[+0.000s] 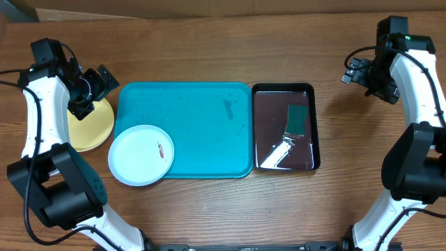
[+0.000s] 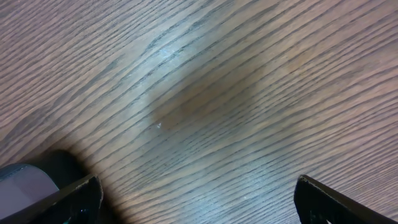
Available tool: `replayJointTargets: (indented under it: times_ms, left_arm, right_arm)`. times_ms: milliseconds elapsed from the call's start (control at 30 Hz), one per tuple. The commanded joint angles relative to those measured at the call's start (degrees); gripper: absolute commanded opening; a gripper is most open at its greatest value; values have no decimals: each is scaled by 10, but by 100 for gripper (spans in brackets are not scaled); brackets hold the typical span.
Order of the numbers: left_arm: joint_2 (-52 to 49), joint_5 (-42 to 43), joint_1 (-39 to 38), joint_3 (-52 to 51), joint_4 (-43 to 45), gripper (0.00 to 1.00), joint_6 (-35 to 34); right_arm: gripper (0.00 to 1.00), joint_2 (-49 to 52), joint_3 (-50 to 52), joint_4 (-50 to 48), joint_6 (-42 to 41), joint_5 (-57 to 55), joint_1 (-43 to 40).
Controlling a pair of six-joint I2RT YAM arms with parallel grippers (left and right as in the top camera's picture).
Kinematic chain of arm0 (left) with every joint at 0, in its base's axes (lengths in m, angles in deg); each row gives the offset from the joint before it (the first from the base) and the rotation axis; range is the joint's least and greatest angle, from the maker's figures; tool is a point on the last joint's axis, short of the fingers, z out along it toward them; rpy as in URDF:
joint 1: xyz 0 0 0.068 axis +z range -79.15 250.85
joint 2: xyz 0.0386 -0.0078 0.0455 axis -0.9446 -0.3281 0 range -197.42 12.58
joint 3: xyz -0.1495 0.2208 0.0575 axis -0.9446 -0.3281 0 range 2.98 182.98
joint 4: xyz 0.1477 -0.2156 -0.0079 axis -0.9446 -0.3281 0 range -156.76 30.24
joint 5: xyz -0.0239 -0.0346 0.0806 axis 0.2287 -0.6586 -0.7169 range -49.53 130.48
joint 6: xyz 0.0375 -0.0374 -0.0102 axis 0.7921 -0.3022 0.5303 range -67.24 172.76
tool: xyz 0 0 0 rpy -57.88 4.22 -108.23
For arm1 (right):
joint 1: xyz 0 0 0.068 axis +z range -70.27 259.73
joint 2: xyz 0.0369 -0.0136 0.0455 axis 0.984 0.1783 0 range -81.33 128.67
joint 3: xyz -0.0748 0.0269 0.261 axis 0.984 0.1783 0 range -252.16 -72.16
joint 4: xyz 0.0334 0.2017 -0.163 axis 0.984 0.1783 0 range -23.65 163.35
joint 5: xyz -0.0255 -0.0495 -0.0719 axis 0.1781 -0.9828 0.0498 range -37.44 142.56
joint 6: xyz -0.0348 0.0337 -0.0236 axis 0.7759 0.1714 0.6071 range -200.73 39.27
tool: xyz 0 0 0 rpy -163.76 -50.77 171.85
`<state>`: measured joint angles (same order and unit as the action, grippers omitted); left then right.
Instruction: Clean dirty plates on tray and stack at the side
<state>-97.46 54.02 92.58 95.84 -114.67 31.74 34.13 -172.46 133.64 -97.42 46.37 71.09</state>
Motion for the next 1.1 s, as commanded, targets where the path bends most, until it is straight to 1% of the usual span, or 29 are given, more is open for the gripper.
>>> replayJointTargets:
  times_ms: [0,167,267,300,333,367,400,433,467,500,533,567,633,700,767,900,933,1000,1033,1067]
  left_arm:
    - [9,9,-4,7,-1,100,-2]
    - [9,10,-4,7,3,100,-5]
    - [9,21,-4,7,52,100,-17]
    - [9,77,-4,8,47,100,-14]
    - [9,126,-4,8,33,100,16]
    - [9,163,-4,8,14,83,46]
    - [9,180,-4,8,-12,55,58]
    - [10,178,-4,8,-43,34,55]
    - [10,169,-4,8,-70,21,55]
    - [10,155,-4,8,-97,16,54]
    - [11,141,-4,7,-122,13,54]
    - [13,120,-4,7,-148,5,53]
    - [20,76,-5,5,-193,4,51]
    - [40,24,-8,-7,-217,4,42]
    - [71,-15,-13,-30,-225,4,25]
    - [166,-97,-16,-95,-227,4,-15]
    - [188,-118,-15,-107,-227,7,-32]
    - [226,-141,-12,-127,-228,19,-68]
    - [242,-141,-11,-137,-226,30,-74]
    - [253,-142,-11,-147,-225,38,-73]
  right_arm:
    - [100,-5,-8,-2,-3,-2,-1]
    - [100,-5,-8,-2,-3,-2,-1]
    - [100,-5,-8,-2,-3,-2,-1]
    - [100,-5,-8,-2,-3,-2,-1]
    - [100,-5,-8,-2,-3,-2,-1]
    - [100,-5,-8,-2,-3,-2,-1]
    - [100,-5,-8,-2,-3,-2,-1]
    - [100,-5,-8,-2,-3,-2,-1]
    - [100,-5,-8,-2,-3,-2,-1]
    - [100,-5,-8,-2,-3,-2,-1]
    - [100,-5,-8,-2,-3,-2,-1]
    - [100,-5,-8,-2,-3,-2,-1]
    - [100,-5,-8,-2,-3,-2,-1]
    - [100,-5,-8,-2,-3,-2,-1]
    - [100,-5,-8,-2,-3,-2,-1]
    - [100,-5,-8,-2,-3,-2,-1]
    - [100,-5,-8,-2,-3,-2,-1]
    - [100,-5,-8,-2,-3,-2,-1]
    - [100,-5,-8,-2,-3,-2,-1]
    - [100,-5,-8,-2,-3,-2,-1]
